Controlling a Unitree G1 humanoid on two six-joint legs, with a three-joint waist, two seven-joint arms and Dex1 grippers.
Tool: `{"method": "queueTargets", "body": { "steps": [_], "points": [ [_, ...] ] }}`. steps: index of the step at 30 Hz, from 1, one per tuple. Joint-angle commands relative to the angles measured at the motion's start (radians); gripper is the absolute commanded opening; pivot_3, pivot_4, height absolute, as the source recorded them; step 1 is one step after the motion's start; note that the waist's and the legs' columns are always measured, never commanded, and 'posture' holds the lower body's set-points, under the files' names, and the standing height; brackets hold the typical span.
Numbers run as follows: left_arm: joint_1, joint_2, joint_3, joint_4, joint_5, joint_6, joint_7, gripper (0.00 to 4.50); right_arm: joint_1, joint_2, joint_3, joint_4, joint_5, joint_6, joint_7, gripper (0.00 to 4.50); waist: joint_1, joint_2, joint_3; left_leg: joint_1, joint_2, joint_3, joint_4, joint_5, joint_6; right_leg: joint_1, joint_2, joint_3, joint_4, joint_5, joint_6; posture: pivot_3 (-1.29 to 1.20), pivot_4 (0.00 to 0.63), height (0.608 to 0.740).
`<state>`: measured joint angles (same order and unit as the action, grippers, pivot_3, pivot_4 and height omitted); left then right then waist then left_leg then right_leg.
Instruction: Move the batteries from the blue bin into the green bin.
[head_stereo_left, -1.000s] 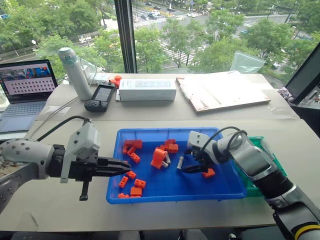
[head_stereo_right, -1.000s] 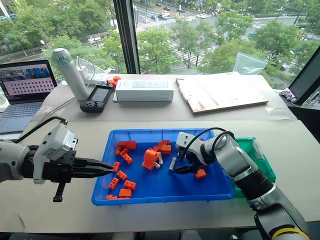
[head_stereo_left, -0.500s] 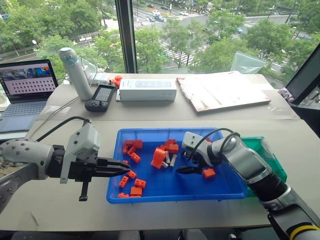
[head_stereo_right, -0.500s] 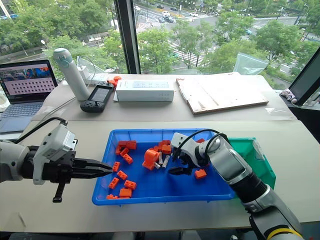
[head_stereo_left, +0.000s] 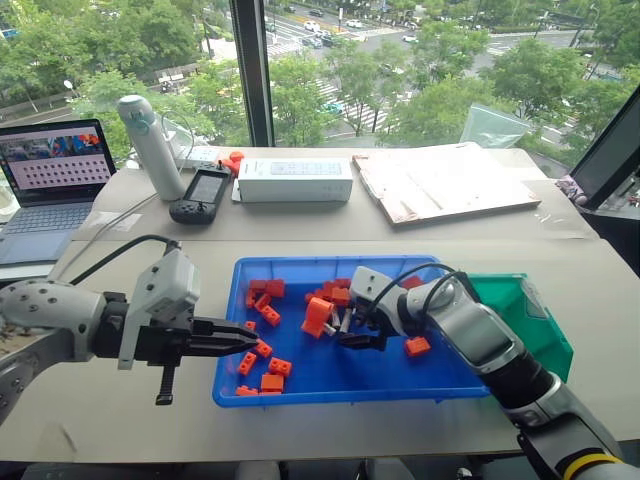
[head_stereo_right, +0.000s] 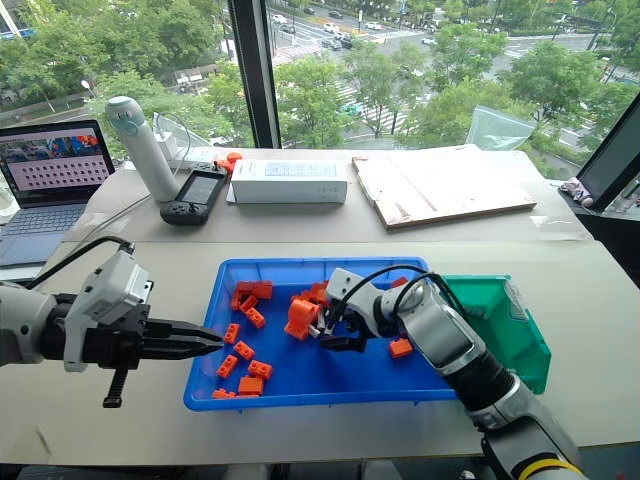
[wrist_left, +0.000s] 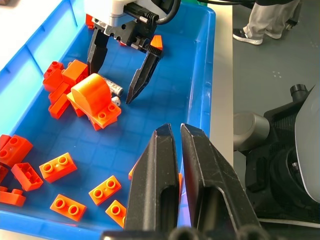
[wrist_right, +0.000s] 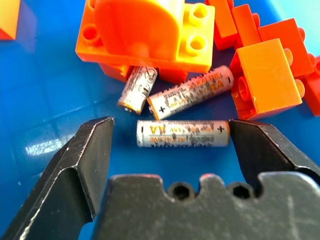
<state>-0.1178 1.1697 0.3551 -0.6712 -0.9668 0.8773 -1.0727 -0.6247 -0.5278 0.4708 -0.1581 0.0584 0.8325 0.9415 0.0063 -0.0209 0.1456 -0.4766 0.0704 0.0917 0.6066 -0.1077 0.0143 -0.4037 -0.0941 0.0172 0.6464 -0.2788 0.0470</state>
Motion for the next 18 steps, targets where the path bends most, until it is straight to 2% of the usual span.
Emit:
{"method": "queueTargets", "body": {
  "steps": [1,2,3,9,15,18],
  "points": [
    [-0.004,0.016,0.032,-0.019,-0.009,-0.009,-0.005,0.35,0.0,-0.009,0.009,0.013,-0.002,-0.016,0.006,2.89,0.001,0.0,0.0,0.0,0.0,0.0,0.0,0.0,0.0,0.0,0.0,0.0,0.0,0.0,0.0,0.0,0.15,0.74],
    [-0.004,0.016,0.032,-0.019,-0.01,-0.009,-0.005,0.35,0.001,-0.019,0.006,0.008,0.001,-0.015,0.014,2.55,0.001,0.0,0.0,0.0,0.0,0.0,0.0,0.0,0.0,0.0,0.0,0.0,0.0,0.0,0.0,0.0,0.15,0.74],
    [-0.004,0.016,0.032,-0.019,-0.01,-0.01,-0.006,0.35,0.001,-0.03,-0.001,0.001,0.006,-0.012,0.023,2.47,0.001,0.0,0.0,0.0,0.0,0.0,0.0,0.0,0.0,0.0,0.0,0.0,0.0,0.0,0.0,0.0,0.15,0.74],
    [-0.024,0.009,0.003,-0.01,-0.007,-0.022,-0.011,0.35,-0.024,-0.089,-0.071,-0.05,0.062,0.019,0.078,2.47,0.002,0.0,0.0,0.0,0.0,0.0,0.0,0.0,0.0,0.0,0.0,0.0,0.0,0.0,0.0,0.0,0.15,0.74],
    [-0.099,-0.02,-0.081,0.034,0.011,-0.054,-0.024,0.35,-0.067,-0.223,-0.221,-0.106,0.178,0.083,0.155,2.47,0.005,0.0,0.0,0.0,-0.001,0.0,0.0,0.0,0.0,0.0,-0.001,0.0,0.0,0.0,0.0,0.0,0.15,0.74],
    [-0.16,-0.049,-0.133,0.068,0.016,-0.065,-0.038,0.35,-0.122,-0.381,-0.338,0.009,0.167,0.066,0.172,2.47,0.008,0.0,0.001,0.0,-0.001,0.0,0.0,0.0,0.0,-0.001,-0.001,0.0,0.0,0.0,0.0,0.0,0.15,0.74]
  ]
}}
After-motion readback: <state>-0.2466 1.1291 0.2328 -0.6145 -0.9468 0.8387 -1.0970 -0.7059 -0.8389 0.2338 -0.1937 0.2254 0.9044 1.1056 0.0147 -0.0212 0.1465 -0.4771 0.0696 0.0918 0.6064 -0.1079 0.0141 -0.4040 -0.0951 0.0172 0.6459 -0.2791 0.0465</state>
